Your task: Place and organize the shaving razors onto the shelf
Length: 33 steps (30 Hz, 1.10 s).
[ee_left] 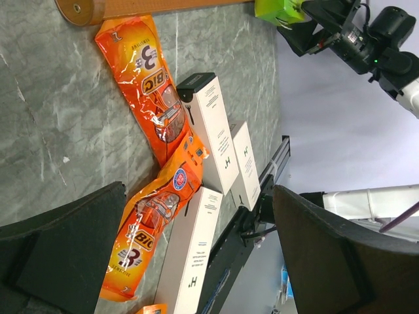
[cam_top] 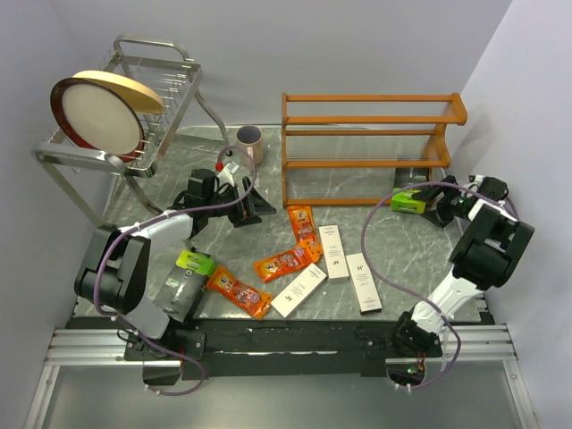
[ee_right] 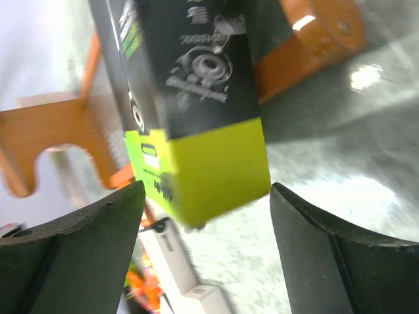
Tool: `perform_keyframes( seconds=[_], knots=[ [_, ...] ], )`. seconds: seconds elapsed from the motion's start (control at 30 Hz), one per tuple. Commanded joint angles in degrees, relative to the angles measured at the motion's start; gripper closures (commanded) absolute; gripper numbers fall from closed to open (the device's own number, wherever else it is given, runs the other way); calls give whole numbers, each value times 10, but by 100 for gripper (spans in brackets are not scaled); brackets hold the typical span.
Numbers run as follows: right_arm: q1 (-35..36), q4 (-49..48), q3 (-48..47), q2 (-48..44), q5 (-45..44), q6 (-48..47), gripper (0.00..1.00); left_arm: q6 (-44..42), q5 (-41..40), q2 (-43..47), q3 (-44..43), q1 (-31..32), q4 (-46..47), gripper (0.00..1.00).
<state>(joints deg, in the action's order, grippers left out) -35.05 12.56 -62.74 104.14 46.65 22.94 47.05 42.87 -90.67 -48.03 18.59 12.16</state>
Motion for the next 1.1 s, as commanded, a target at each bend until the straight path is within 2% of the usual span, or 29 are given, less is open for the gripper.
perform_keyframes(
  seconds=[0.0, 0.1, 0.3, 0.4, 0.43, 0.5, 0.53, 0.6, 0.63, 0.67, 0.8, 0.97, 1.07],
  knots=[
    [-6, 50, -29, -73, -107, -68, 16, -11, 15, 25, -7, 3, 28, 1],
    [-3, 79, -31, -93, -138, -90, 16, -1, 17, 23, 1, 3, 40, 1],
    [-1, 110, 7, -152, -134, -127, 16, -9, 17, 24, -7, 2, 37, 1],
    [14, 127, 38, -196, -122, -172, 21, -50, 13, 33, -20, 2, 8, 0],
    [23, 135, 43, -203, -122, -210, 33, -97, 12, 34, -25, 3, -25, 1],
    [43, 146, 42, -217, -143, -252, 47, -166, 1, 32, -54, 7, -79, 0],
    [59, 149, 40, -220, -147, -273, 66, -247, -8, 33, -65, 12, -131, 1],
    [77, 152, 31, -219, -168, -281, 87, -326, -31, 36, -88, 14, -189, 1],
    [95, 154, 26, -213, -176, -281, 100, -393, -38, 37, -94, 16, -213, 1],
    [108, 161, 11, -206, -189, -280, 100, -420, -49, 42, -104, 16, -261, 2],
    [141, 180, -21, -168, -272, -244, 100, -505, -102, 66, -115, 16, -358, 5],
    [182, 123, -8, -148, -376, -258, 100, -541, -134, 91, -120, 16, -398, 7],
    [183, 95, -16, -113, -429, -253, 100, -552, -161, 82, -137, 15, -408, 7]
  ],
)
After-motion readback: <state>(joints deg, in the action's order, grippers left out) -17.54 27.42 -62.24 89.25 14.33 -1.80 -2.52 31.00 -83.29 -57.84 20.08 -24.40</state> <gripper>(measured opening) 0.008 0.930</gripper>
